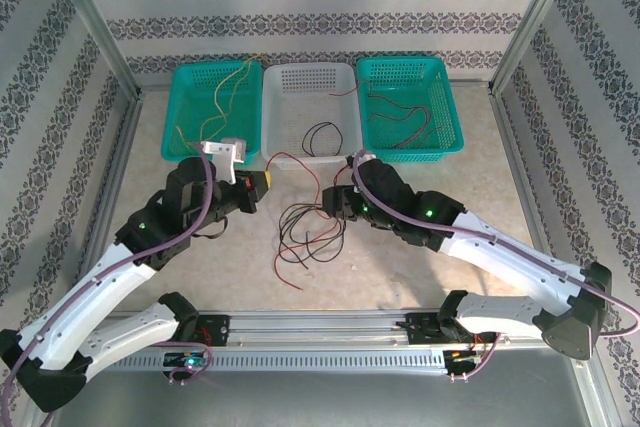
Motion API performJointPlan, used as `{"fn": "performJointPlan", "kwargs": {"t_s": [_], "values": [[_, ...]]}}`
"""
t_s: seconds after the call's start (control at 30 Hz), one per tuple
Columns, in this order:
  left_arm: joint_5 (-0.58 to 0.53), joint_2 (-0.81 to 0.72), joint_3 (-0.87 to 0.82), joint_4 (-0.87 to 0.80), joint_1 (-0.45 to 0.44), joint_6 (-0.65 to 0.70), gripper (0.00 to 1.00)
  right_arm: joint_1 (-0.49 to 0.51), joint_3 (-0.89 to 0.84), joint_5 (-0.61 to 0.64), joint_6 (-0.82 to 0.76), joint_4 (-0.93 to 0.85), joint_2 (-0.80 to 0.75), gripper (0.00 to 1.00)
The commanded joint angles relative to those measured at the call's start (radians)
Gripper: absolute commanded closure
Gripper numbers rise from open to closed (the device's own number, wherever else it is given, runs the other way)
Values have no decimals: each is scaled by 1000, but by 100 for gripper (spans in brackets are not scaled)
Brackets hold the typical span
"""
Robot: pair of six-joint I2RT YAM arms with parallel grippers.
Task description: Untangle the cables
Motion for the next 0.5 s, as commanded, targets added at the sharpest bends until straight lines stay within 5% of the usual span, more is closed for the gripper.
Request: {"fn": "performJointPlan", "kwargs": {"t_s": [0.0, 0.47], "values": [[83, -31, 40, -16, -12, 26, 100, 9, 47, -21, -29, 21, 21, 41], [212, -73, 147, 22, -12, 4, 100, 9, 124, -11, -57, 40, 109, 37]]}}
